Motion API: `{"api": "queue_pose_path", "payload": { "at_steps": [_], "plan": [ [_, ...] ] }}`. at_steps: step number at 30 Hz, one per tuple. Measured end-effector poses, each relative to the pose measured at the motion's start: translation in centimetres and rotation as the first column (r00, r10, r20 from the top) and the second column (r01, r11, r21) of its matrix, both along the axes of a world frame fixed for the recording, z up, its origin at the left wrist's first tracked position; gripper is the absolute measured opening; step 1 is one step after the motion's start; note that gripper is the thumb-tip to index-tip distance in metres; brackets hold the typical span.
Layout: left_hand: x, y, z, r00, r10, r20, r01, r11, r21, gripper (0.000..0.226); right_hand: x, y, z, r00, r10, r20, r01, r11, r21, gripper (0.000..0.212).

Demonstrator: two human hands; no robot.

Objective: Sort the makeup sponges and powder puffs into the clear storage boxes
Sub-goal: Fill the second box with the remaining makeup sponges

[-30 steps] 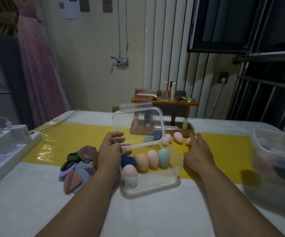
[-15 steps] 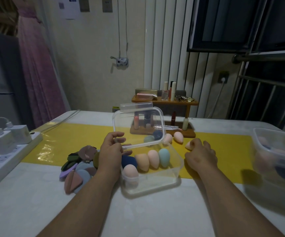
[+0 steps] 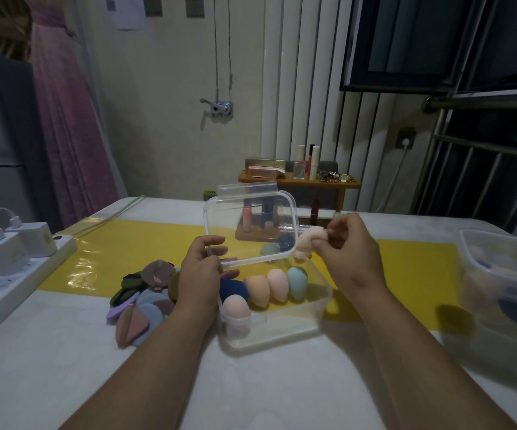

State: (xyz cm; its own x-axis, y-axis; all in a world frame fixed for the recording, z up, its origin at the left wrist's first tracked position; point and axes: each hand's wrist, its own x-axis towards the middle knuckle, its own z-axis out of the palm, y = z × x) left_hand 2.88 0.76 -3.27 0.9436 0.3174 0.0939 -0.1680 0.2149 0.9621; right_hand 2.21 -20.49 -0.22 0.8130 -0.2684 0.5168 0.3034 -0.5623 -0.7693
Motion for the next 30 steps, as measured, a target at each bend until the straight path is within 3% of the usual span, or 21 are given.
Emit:
{"api": "queue_pose_path", "payload": {
  "at_steps": [5,10,16,22,30],
  "plan": [
    [0.0,0.0,0.0,1.000,-0.002,-0.004,0.002,1.000,0.004,0.048,-1.3,2.4,0.5,0.941,0.295,-0.166,-0.311,0.947,-0.078,0.017],
    [0.2,0.0,-0.2,1.000,-0.002,0.011,0.002,1.000,0.005,0.049,-2.0,3.4,0.6,0.852,0.345,-0.393,-0.464,0.846,-0.263,0.011],
    [0.3,0.1,-0.4,1.000,-0.003,0.028,0.002,1.000,0.011,0.050,-2.1,4.0,0.9,0.791,0.307,-0.530,-0.524,0.786,-0.327,0.016],
    [0.2,0.0,-0.3,1.000,-0.003,0.030,0.003,1.000,0.015,0.049,-2.0,4.4,1.0,0.804,0.292,-0.518,-0.523,0.763,-0.381,0.024],
    [0.1,0.1,-0.2,1.000,-0.001,0.015,0.001,1.000,0.015,0.049,-2.1,4.6,1.0,0.764,0.313,-0.564,-0.570,0.738,-0.362,0.011]
  ]
}}
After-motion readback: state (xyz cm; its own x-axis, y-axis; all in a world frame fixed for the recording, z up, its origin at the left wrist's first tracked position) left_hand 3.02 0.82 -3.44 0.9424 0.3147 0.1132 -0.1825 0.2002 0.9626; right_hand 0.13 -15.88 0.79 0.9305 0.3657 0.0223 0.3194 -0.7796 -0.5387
